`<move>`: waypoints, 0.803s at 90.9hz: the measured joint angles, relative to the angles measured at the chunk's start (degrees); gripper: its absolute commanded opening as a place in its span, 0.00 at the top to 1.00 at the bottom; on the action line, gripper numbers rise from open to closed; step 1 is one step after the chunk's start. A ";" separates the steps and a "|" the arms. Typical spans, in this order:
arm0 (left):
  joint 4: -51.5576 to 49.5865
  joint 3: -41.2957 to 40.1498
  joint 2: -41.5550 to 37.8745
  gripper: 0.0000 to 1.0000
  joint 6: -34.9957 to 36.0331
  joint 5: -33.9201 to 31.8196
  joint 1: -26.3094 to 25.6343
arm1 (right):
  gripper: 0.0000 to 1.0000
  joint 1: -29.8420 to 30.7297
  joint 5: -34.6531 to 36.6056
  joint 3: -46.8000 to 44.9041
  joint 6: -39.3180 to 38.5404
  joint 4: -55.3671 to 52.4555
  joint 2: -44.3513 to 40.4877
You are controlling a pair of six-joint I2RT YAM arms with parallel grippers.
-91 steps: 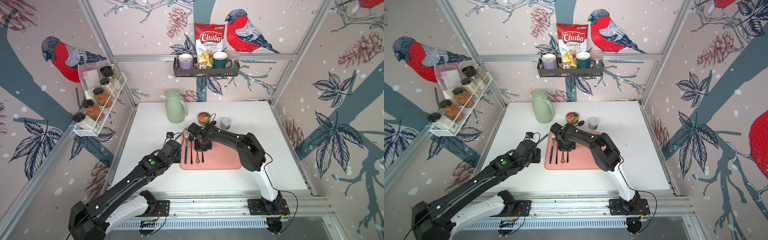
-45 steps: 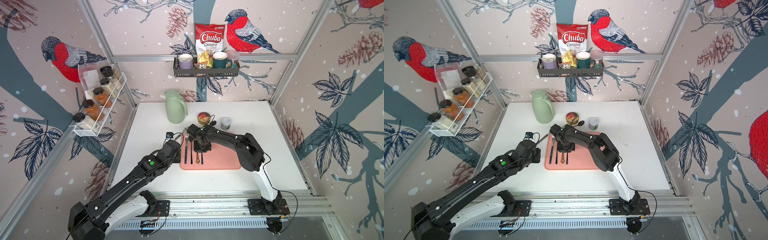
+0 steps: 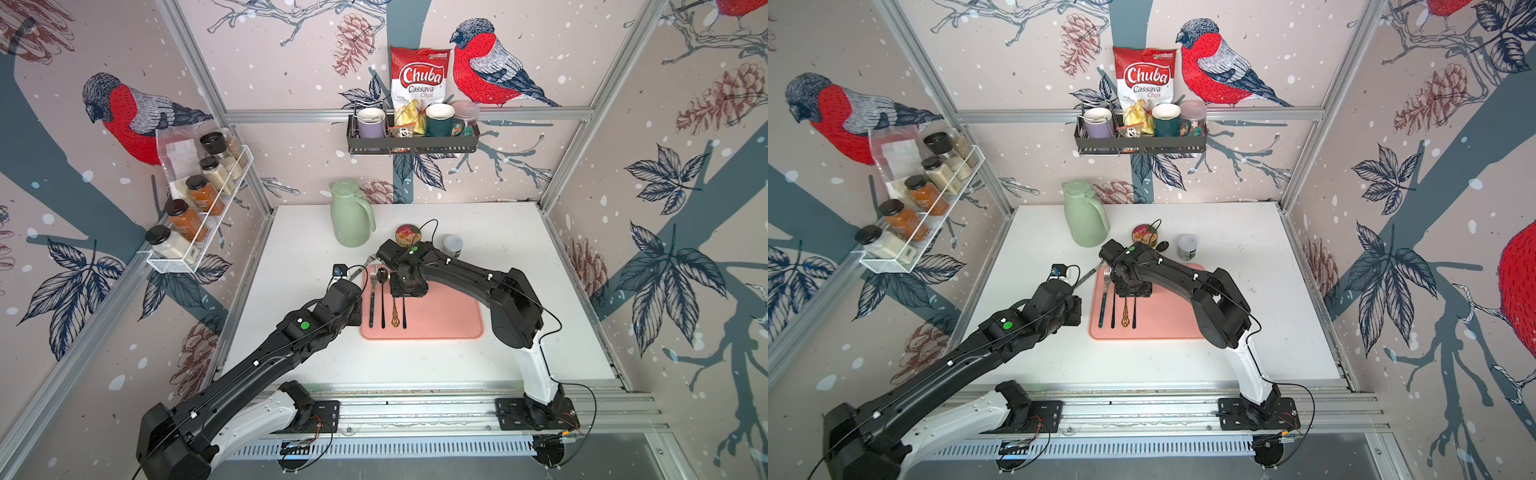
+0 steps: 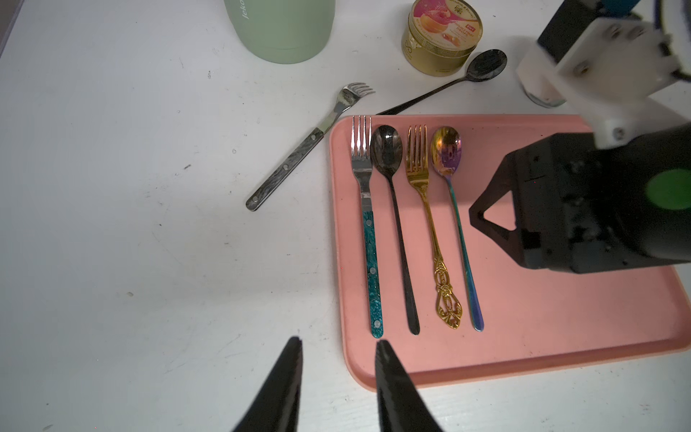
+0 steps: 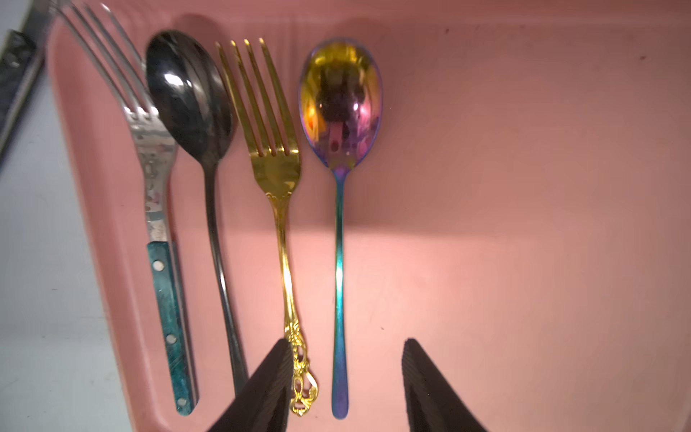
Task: Set the spoon and fork side by side
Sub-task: Place the spoon on the tray.
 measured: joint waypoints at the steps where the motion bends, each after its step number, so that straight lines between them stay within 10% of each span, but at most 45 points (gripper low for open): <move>1: 0.02 0.04 0.04 0.65 0.00 -0.02 0.00 | 0.50 0.00 0.11 -0.11 -0.11 -0.04 -0.35; 73: 6.38 4.50 19.82 0.66 8.92 1.66 13.88 | 0.50 -3.08 1.25 -18.29 -4.55 7.61 -21.05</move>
